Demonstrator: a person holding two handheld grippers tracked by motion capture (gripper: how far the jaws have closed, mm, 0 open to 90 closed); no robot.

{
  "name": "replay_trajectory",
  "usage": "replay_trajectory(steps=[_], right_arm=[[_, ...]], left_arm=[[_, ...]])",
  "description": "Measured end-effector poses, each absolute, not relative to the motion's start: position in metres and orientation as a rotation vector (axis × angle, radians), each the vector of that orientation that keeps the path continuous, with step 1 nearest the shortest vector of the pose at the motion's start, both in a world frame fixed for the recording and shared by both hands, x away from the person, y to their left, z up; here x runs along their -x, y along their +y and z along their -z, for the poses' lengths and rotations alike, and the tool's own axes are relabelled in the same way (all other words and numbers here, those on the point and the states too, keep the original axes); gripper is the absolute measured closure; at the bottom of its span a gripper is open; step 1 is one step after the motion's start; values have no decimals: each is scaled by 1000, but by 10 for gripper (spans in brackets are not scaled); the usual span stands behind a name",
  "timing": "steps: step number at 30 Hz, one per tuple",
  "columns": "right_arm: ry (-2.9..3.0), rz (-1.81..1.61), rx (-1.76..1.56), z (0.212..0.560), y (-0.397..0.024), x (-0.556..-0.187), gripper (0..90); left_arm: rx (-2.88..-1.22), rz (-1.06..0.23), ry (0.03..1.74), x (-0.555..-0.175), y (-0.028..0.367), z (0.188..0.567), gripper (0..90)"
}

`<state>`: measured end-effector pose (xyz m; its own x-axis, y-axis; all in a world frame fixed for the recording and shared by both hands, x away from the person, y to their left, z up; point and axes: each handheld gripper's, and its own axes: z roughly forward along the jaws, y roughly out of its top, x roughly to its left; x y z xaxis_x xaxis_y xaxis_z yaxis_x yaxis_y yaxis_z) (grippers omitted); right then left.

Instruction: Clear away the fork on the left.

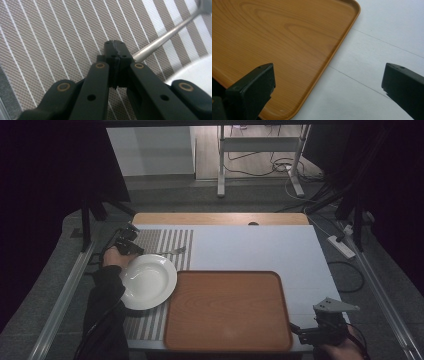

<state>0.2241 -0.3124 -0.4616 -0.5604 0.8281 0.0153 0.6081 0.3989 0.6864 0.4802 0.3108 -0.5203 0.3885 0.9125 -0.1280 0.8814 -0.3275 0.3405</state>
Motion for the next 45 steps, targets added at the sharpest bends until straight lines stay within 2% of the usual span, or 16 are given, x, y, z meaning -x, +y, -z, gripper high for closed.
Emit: replay_trajectory(steps=[12,18,21,23,24,25,26,31,35,41,45], right_arm=[[2342,-936,-1237,462,-312,-224,0],[2339,-936,-1237,462,-311,-224,0],[2341,-938,-1240,462,-312,-225,0],[2342,-937,-1239,462,-311,-225,0],[2343,-936,-1238,462,-311,-225,0],[2343,-936,-1238,462,-311,-225,0],[2343,-937,-1238,462,-311,-225,0],[2344,-935,-1237,462,-312,-225,0],[2344,-936,-1238,462,-312,-225,0],[2346,-940,-1236,462,-312,-224,0],[2345,-945,-1236,462,-312,-224,0]], left_arm=[[-2325,-31,1504,-473,312,520,892],[-2334,-46,1497,-473,311,519,890],[-2303,-98,1484,-474,310,512,868],[-2296,-131,1473,-475,307,508,757],[-2298,-151,1470,-475,306,507,643],[-2296,-163,1469,-476,304,504,643],[-2280,-182,1461,-477,301,501,540],[-2266,-177,1397,-481,286,498,244],[-2294,-143,1345,-486,274,499,81],[-2328,-87,1311,-495,258,503,0],[-2370,-89,1305,-500,247,506,0]])
